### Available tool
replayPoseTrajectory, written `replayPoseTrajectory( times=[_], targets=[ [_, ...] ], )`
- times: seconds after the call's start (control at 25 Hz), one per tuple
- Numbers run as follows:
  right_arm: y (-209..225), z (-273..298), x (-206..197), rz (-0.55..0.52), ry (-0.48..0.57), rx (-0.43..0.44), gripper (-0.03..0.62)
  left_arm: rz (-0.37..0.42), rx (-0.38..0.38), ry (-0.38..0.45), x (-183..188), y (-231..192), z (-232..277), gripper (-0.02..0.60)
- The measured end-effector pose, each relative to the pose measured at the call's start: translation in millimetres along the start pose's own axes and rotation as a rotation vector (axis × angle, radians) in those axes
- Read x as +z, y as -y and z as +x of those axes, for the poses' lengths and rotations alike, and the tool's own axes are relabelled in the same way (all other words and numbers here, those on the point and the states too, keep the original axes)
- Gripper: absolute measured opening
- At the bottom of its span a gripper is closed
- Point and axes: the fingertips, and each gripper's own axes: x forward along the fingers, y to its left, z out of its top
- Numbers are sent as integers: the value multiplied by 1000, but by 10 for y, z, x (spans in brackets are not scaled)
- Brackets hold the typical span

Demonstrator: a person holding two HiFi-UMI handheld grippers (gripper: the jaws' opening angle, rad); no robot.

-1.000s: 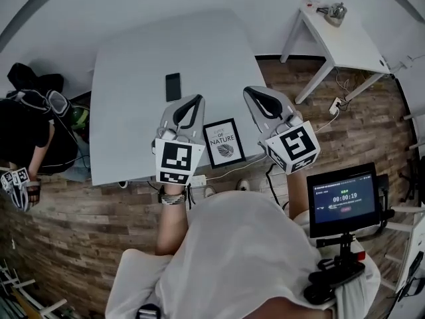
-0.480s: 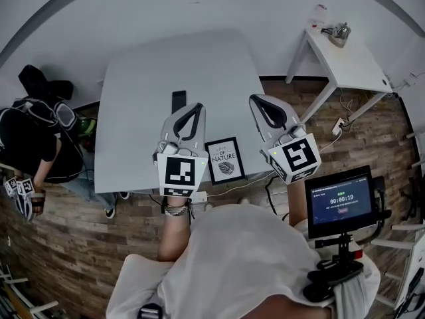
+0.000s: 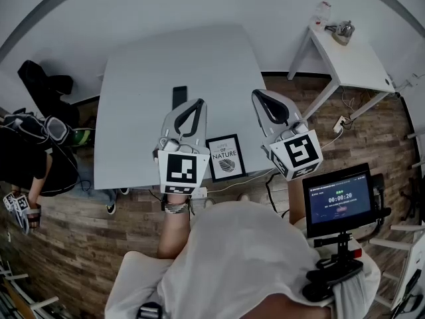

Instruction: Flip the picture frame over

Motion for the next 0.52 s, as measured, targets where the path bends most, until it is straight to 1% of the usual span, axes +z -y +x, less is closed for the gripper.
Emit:
replayPoseTrajectory(
  times=[0.52],
  targets=[
    [-9, -31, -124, 7, -24, 11, 0, 5, -3, -12, -39, 69, 10, 5]
  ],
)
